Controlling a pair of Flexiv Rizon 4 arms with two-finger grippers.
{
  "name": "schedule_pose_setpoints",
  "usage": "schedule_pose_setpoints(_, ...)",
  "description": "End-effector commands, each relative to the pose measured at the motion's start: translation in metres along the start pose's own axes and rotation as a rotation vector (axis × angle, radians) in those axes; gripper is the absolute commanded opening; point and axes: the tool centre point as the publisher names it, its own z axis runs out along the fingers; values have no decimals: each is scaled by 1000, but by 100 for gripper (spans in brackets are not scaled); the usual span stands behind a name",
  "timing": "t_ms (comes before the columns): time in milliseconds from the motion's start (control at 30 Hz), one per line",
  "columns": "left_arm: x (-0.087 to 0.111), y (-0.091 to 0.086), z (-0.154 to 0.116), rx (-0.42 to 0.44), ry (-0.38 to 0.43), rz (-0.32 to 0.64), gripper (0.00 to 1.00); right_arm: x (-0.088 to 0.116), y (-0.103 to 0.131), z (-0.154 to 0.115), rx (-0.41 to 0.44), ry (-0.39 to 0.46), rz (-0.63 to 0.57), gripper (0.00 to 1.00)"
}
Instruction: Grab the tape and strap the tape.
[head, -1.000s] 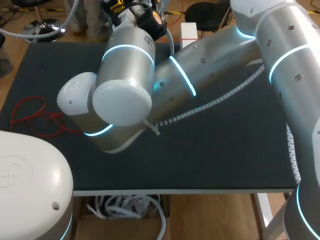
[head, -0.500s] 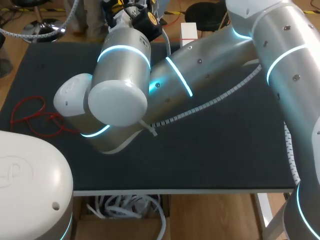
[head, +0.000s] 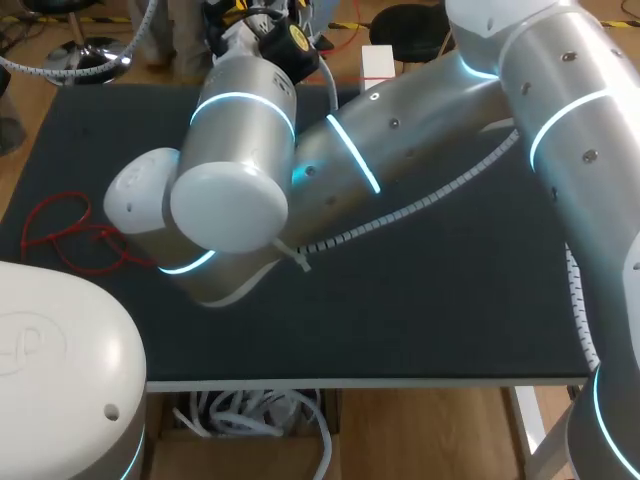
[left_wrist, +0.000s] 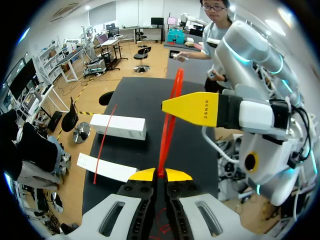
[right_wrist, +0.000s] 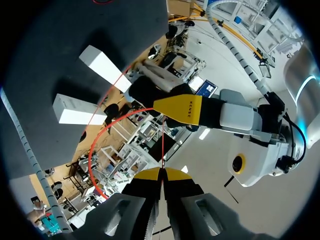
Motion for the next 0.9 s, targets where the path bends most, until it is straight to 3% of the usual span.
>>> schedule_pose_setpoints(33, 0, -1, -1, -4, 2, -1, 0, -2, 3, 2, 1, 3, -4, 0)
schedule_pose_setpoints(900, 0, -1, -1, -4, 2, -1, 0, 5, -3, -3, 3, 15, -6, 0)
